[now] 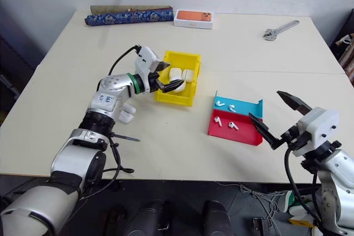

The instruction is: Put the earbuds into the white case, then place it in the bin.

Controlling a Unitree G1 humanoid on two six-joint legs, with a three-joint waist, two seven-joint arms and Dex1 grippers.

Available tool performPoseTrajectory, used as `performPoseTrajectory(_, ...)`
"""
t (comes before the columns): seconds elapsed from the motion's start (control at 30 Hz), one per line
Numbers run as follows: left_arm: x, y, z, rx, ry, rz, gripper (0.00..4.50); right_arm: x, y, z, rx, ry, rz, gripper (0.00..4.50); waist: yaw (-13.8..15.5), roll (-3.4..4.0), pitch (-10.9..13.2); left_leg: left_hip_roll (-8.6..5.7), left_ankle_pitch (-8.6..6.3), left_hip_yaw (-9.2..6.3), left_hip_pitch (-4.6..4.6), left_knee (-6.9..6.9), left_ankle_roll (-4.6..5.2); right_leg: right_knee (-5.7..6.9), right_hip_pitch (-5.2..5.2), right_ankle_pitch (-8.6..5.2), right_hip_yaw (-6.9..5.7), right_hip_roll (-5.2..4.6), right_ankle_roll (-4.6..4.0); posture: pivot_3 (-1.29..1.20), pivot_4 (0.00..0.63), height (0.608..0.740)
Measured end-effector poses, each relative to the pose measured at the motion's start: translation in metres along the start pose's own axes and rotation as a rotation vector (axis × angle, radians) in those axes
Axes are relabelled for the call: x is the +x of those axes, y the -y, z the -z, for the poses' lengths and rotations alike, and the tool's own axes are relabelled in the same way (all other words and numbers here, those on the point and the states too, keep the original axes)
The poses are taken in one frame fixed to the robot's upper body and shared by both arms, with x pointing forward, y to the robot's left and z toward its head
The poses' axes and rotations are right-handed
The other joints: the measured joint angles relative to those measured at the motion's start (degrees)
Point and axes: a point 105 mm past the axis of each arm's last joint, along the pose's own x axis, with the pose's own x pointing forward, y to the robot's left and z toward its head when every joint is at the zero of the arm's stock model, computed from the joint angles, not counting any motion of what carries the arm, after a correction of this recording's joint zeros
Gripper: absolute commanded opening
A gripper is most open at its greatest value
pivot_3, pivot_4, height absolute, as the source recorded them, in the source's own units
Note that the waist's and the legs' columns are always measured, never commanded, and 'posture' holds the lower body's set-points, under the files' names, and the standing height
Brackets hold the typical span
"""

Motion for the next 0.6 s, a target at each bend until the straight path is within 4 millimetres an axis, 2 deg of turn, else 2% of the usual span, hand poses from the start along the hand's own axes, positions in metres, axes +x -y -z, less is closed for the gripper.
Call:
performPoseTrajectory(0.07, -0.023, 0.005, -0.006, 0.05, 0.053, 0.052, 4.48, 0.0, 0.006, 0.004, -0.013, -0.028, -0.033, 4.5, -0.4, 0.0, 0.0, 0.02, 0.0, 0.0, 0.01, 0.01, 0.0, 0.0, 0.0, 0.0, 0.01, -0.01, 0.0, 0.0, 0.15, 0.74)
performPoseTrajectory(0.13, -0.055, 0.012, -0.009, 0.102, 0.084, 0.106, 4.48, -0.002, 0.013, 0.008, -0.03, -0.062, -0.074, 4.5, -1.0, 0.01, 0.0, 0.04, 0.01, -0.04, 0.03, 0.01, -0.01, 0.03, 0.03, 0.0, -0.03, -0.03, 0.0, 0.0, 0.15, 0.74)
performPoseTrajectory(0.23, -0.103, 0.02, -0.003, 0.161, 0.066, 0.133, 4.48, -0.004, 0.016, 0.014, -0.038, -0.103, -0.162, 4.5, -1.3, 0.01, 0.0, 0.05, 0.01, -0.04, 0.08, 0.02, -0.01, 0.03, 0.08, 0.0, -0.02, -0.03, 0.0, 0.0, 0.15, 0.74)
performPoseTrajectory(0.3, -0.138, 0.021, 0.012, 0.175, -0.004, 0.103, 4.48, -0.009, 0.017, 0.019, -0.048, -0.126, -0.23, 4.5, -1.4, 0.02, 0.0, 0.08, 0.0, -0.01, 0.15, 0.0, -0.01, 0.02, 0.1, 0.0, 0.01, -0.03, 0.0, 0.0, 0.15, 0.74)
performPoseTrajectory(0.37, -0.181, 0.019, 0.035, 0.156, -0.114, 0.031, 4.48, -0.017, 0.015, 0.028, -0.058, -0.132, -0.327, 4.5, -1.4, 0.02, 0.0, 0.09, -0.01, 0.0, 0.18, -0.02, 0.01, -0.02, 0.13, 0.0, 0.0, -0.04, -0.01, 0.0, 0.15, 0.74)
performPoseTrajectory(0.47, -0.243, 0.03, 0.063, 0.117, -0.253, -0.063, 4.48, -0.03, 0.018, 0.042, -0.075, -0.157, -0.427, 4.5, -1.4, 0.03, 0.0, 0.06, -0.11, 0.07, 0.19, -0.01, 0.15, -0.08, 0.16, 0.0, 0.03, -0.18, 0.0, 0.0, 0.15, 0.74)
performPoseTrajectory(0.57, -0.282, 0.042, 0.079, 0.08, -0.346, -0.13, 4.48, -0.034, 0.033, 0.046, -0.088, -0.169, -0.436, 4.5, -1.0, 0.04, 0.0, -0.01, -0.17, -0.04, 0.19, 0.01, 0.19, -0.37, 0.19, 0.02, 0.05, -0.4, 0.03, 0.0, 0.15, 0.74)
performPoseTrajectory(0.6, -0.292, 0.044, 0.082, 0.072, -0.365, -0.155, 4.48, -0.034, 0.038, 0.046, -0.098, -0.163, -0.434, 4.5, -0.9, 0.04, 0.0, 0.0, -0.2, -0.15, 0.18, 0.01, 0.14, -0.43, 0.2, 0.06, 0.16, -0.78, -0.04, 0.0, 0.15, 0.74)
